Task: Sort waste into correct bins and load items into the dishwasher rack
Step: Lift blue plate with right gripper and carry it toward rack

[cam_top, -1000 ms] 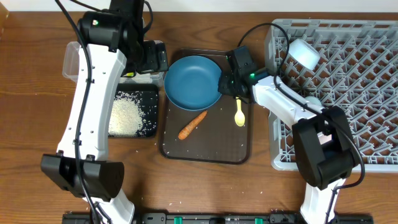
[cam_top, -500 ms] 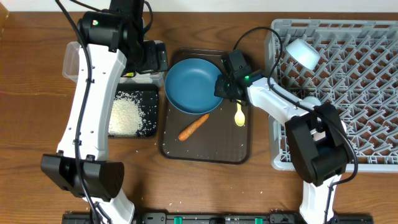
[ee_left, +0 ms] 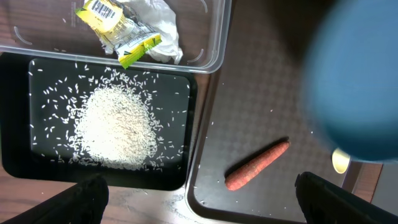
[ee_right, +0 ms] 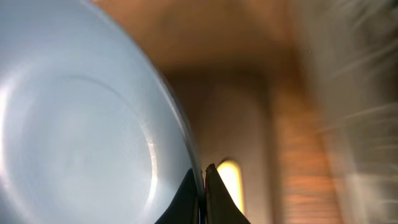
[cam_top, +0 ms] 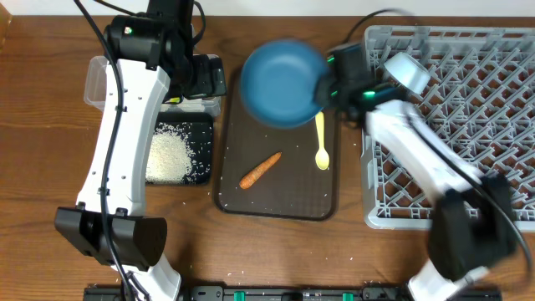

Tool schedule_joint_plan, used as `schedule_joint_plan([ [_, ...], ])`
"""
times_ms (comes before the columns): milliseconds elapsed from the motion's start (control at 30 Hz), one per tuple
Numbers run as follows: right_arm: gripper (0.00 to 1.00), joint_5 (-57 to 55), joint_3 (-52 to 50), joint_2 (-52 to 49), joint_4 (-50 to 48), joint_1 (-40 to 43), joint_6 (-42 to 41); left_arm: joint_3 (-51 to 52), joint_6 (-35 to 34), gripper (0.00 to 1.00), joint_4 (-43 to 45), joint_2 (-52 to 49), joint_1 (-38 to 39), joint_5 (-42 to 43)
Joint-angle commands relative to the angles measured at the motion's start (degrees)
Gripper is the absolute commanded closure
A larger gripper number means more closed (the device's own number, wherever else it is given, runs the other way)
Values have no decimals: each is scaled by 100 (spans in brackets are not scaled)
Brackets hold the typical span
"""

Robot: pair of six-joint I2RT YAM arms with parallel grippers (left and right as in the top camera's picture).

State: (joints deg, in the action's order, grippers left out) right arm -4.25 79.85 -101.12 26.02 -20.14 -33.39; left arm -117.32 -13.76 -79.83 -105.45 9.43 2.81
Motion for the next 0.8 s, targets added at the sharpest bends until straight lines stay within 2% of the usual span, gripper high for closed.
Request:
schedule_joint_plan([
  [0, 99, -1174, 85, 796, 107, 365, 254, -7, -33, 1, -20, -11, -4, -31],
  [133, 99, -2603, 85, 1425, 122, 710, 778, -7, -33, 1, -20, -11, -4, -31],
  [233, 99, -4087, 85, 1705, -59, 925, 1386, -7, -33, 2, -20, -11, -4, -31],
  [367, 99, -5337, 85, 1670, -811, 1189, 3226, -7, -33, 1, -22, -11, -4, -31],
  [467, 99, -6078, 85, 1552, -1401, 1425, 4240, -7, -33, 1, -22, -11, -4, -31],
  [600, 99, -6216, 85, 1331, -2131, 1764, 5641, -7, -33, 2, -22, -11, -4, -31],
  [767, 99, -6188, 85, 953, -2420, 2151, 6741, -7, -33, 1, -22, -11, -4, -31],
])
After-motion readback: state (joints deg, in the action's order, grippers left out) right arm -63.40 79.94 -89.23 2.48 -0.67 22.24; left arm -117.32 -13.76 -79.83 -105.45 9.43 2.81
